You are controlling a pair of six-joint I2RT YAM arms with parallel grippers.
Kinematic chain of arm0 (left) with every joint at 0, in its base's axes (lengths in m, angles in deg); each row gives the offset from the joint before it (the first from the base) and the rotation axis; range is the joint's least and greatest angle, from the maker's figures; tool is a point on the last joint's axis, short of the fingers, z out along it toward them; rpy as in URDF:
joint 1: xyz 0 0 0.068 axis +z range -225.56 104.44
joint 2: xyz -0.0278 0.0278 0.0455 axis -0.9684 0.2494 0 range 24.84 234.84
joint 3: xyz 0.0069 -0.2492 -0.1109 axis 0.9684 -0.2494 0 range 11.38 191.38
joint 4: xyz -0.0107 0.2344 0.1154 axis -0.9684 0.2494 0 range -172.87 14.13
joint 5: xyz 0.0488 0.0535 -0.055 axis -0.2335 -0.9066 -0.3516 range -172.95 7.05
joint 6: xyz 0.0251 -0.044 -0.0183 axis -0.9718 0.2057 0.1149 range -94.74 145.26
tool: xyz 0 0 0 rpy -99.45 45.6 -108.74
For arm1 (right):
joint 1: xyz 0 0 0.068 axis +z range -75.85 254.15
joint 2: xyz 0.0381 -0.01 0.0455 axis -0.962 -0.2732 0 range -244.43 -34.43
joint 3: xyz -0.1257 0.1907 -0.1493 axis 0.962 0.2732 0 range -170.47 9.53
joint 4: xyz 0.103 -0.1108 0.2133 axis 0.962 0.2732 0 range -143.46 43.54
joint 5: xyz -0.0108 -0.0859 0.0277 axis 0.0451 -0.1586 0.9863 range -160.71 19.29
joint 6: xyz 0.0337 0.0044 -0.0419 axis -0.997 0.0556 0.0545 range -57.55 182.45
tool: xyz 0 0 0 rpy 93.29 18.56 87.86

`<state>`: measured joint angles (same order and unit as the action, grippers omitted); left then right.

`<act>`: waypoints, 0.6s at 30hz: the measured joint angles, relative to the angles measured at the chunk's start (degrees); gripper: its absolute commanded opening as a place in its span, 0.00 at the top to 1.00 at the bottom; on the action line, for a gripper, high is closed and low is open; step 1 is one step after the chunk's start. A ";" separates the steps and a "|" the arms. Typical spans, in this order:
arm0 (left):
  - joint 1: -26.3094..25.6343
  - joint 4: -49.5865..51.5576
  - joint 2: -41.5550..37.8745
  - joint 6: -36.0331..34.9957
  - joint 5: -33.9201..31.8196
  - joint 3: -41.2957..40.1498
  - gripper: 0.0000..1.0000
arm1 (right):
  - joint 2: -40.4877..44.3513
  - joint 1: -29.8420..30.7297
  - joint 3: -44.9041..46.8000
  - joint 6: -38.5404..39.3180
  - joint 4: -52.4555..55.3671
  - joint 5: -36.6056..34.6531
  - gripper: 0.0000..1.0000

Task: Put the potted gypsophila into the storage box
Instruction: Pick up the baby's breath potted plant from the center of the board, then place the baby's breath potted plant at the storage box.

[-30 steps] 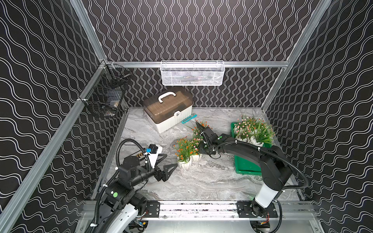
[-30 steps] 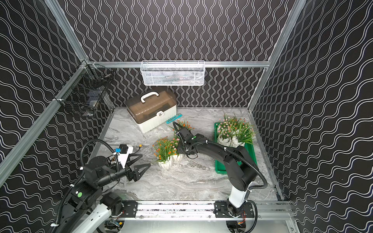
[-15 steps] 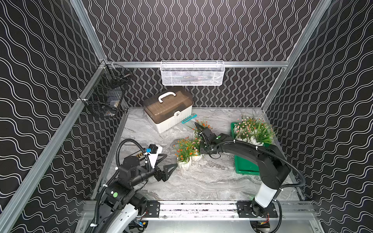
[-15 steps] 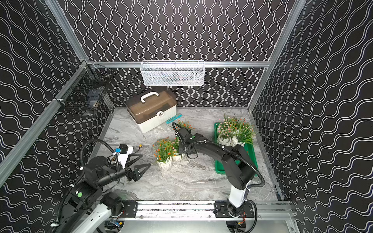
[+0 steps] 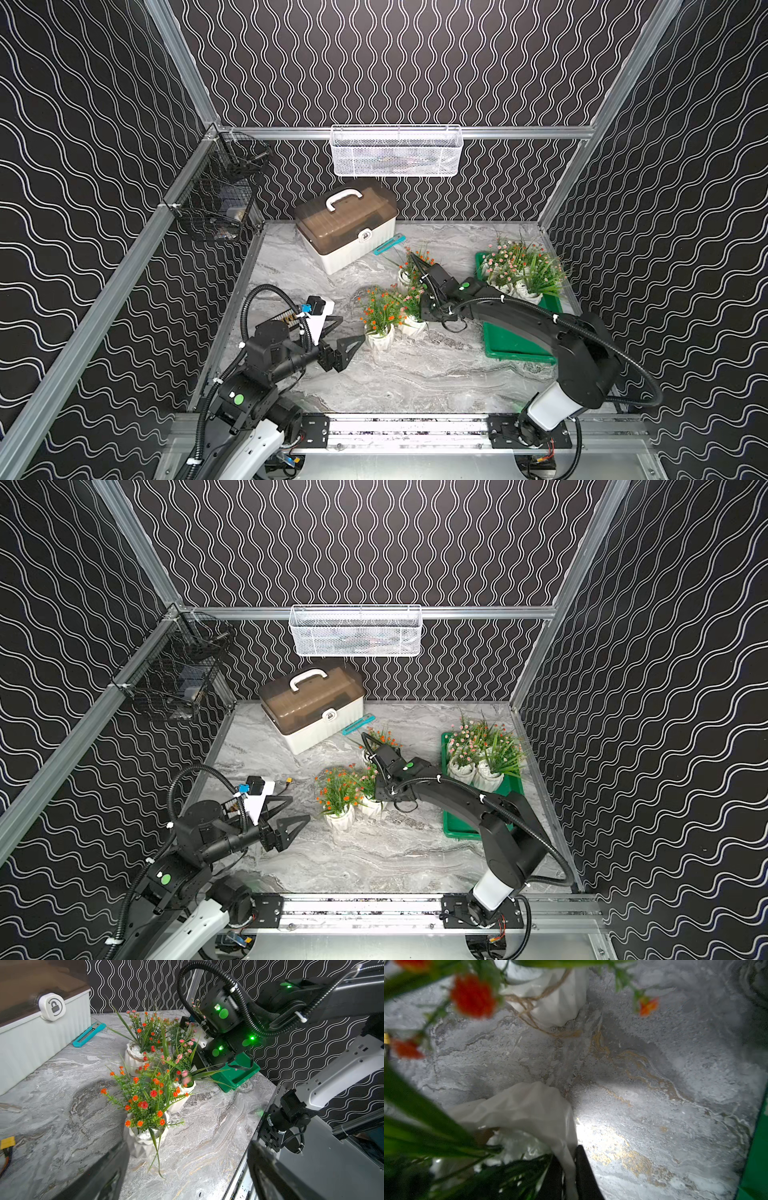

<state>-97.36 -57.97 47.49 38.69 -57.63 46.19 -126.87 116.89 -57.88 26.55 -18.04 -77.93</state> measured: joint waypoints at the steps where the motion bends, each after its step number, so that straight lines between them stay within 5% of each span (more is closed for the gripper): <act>1: 0.00 0.04 -0.07 0.00 -0.02 0.00 0.08 | 1.09 0.00 0.13 0.20 0.39 -0.15 0.97; 18: 0.04 0.81 0.96 0.00 -1.53 0.02 0.08 | 22.03 -3.37 5.55 2.05 4.98 -2.82 1.00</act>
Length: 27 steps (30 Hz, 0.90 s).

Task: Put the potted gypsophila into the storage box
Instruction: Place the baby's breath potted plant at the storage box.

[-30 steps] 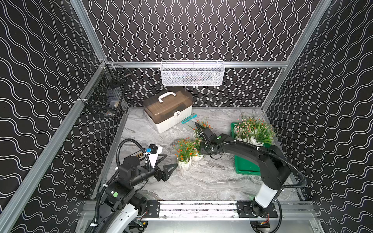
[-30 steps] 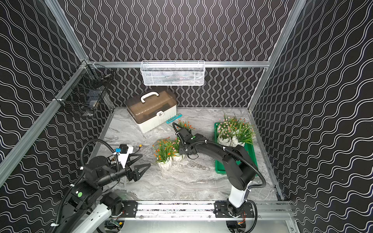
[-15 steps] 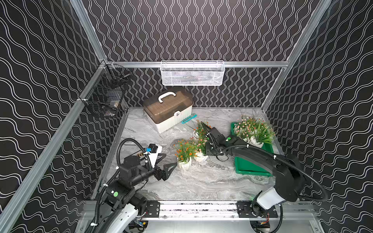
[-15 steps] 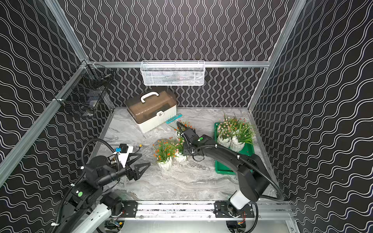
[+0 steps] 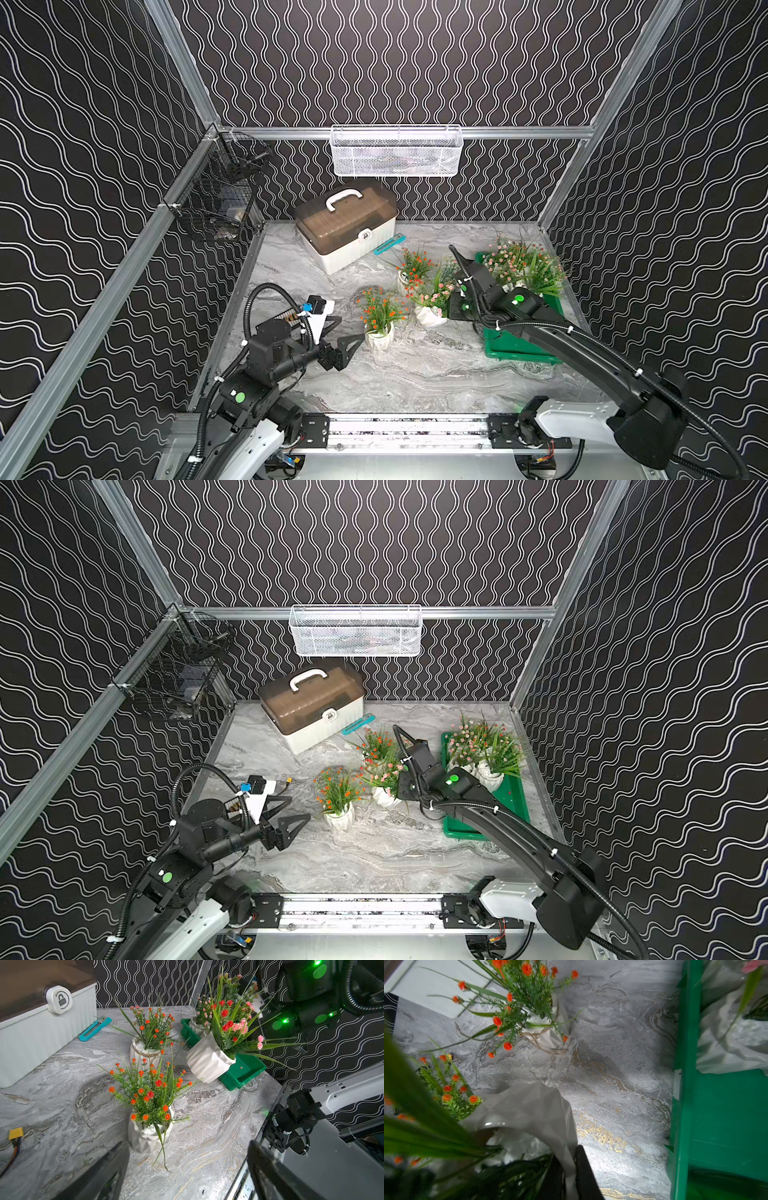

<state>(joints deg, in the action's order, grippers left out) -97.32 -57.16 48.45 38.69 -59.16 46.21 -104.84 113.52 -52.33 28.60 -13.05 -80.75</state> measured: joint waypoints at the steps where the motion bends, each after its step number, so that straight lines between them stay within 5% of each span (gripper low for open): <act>1: 0.00 0.02 0.00 0.00 0.00 0.00 0.08 | 0.83 -0.39 0.00 0.00 0.44 -0.13 1.00; 27: 0.00 0.00 -0.07 0.00 0.07 0.00 0.08 | 14.58 -13.40 -0.48 1.99 8.98 -2.27 1.00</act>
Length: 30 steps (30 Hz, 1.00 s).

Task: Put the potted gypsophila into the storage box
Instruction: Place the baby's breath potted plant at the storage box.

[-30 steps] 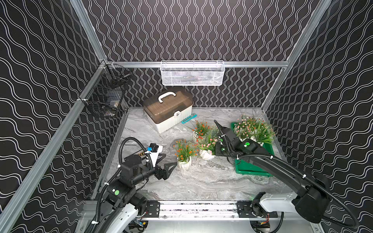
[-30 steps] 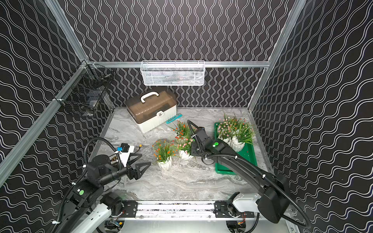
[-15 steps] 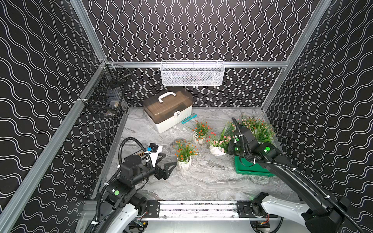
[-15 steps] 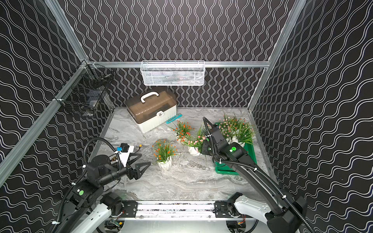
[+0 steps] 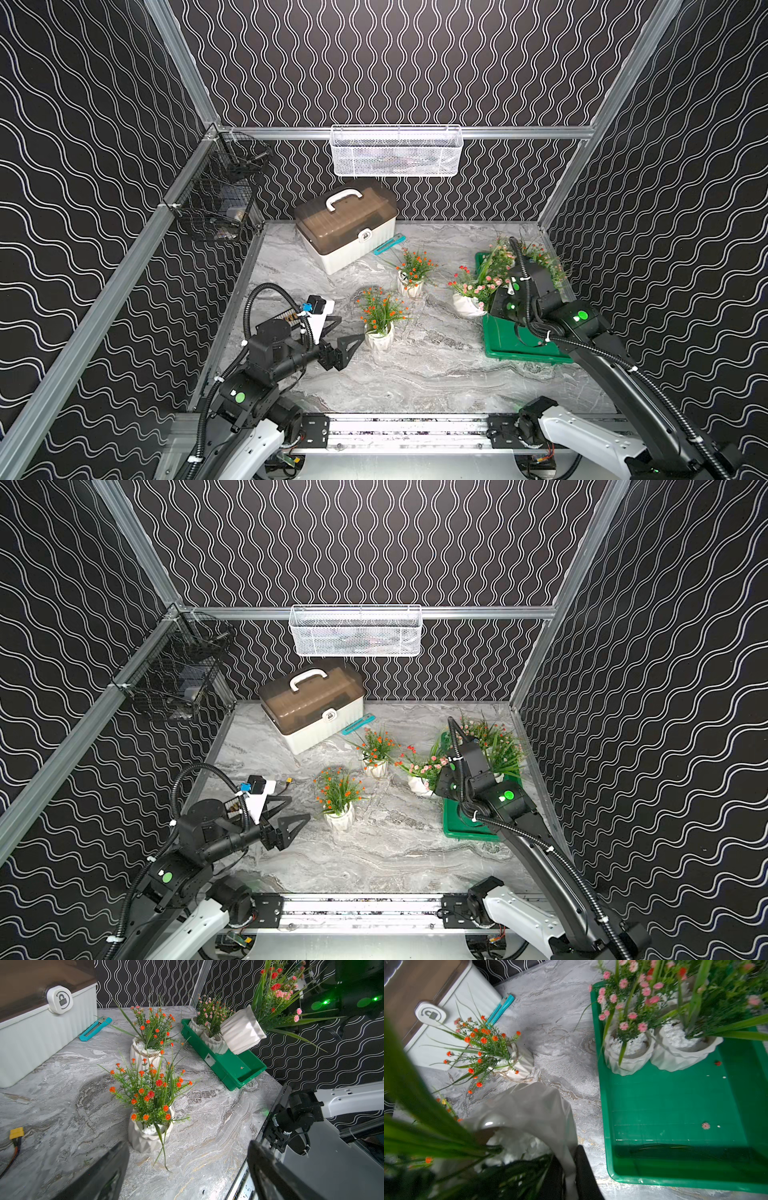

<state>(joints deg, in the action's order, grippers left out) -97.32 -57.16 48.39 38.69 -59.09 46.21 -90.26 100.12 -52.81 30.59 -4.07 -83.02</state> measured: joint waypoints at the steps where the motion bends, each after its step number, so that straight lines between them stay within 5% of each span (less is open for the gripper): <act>1: 0.00 0.00 0.00 0.00 0.00 0.00 0.08 | 0.52 -1.20 0.11 0.02 -0.04 -0.02 1.00; 13: 0.00 0.00 -0.59 0.00 0.39 0.00 0.08 | 2.56 -12.07 2.64 1.03 -0.04 0.28 1.00; 30: 0.00 -0.20 -2.29 0.00 2.21 -0.02 0.08 | -4.74 -16.06 3.19 1.49 0.79 -1.90 1.00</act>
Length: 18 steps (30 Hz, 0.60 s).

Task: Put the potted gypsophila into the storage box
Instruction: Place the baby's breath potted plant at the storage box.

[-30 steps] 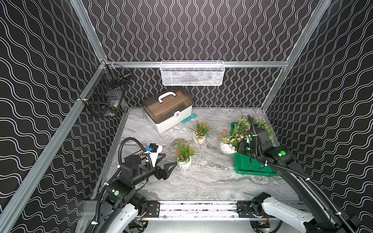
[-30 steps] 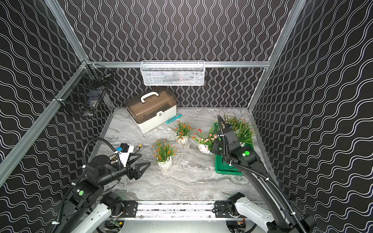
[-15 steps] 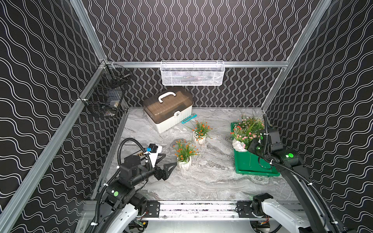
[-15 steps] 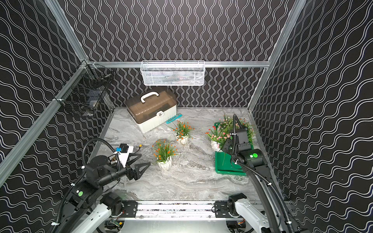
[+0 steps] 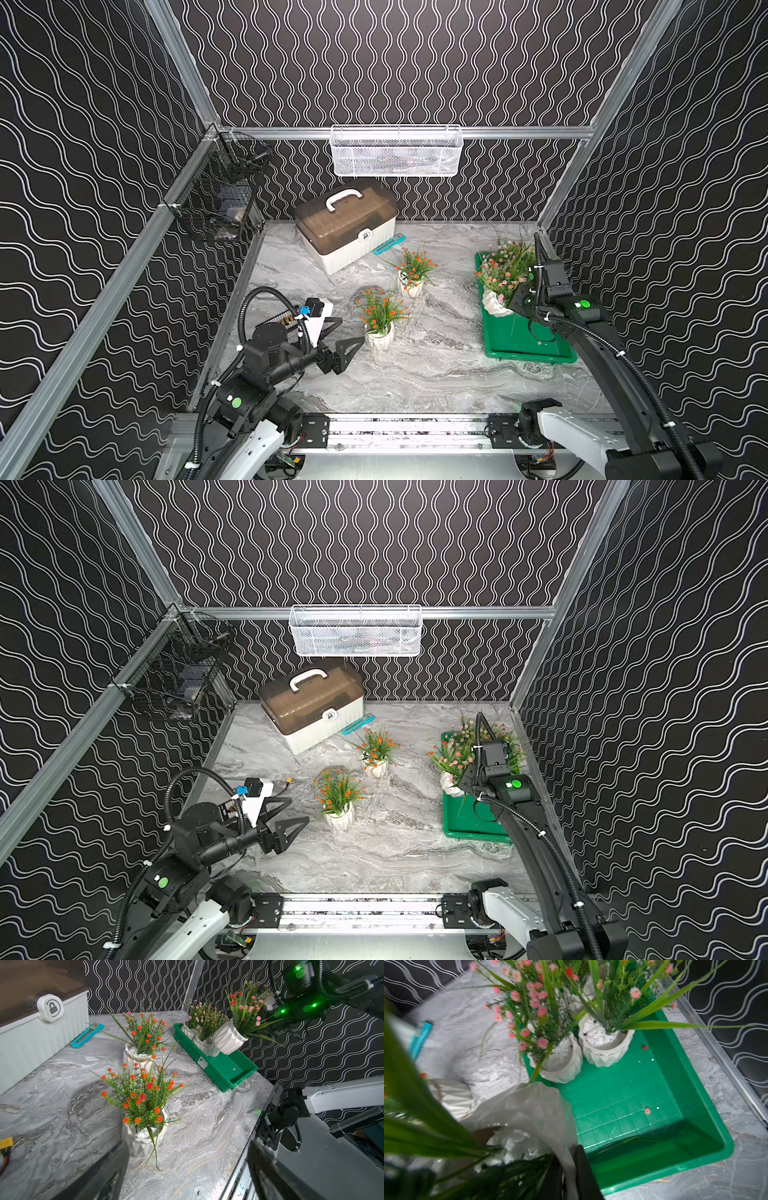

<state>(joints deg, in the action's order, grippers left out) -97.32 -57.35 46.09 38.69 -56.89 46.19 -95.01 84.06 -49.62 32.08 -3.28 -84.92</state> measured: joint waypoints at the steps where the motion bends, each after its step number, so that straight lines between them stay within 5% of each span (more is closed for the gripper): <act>1: 0.00 -0.07 -0.13 0.00 0.24 0.00 0.08 | -0.28 -0.04 0.00 0.00 0.24 -0.35 1.00; 18: 0.00 -0.44 -0.76 0.09 3.82 -0.33 0.08 | -8.20 -4.04 1.95 0.44 0.07 -1.51 1.00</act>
<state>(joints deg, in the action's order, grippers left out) -97.32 -57.79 45.33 38.78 -53.06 45.86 -103.20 80.01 -47.68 32.51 -3.22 -86.43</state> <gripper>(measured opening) 0.921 0.126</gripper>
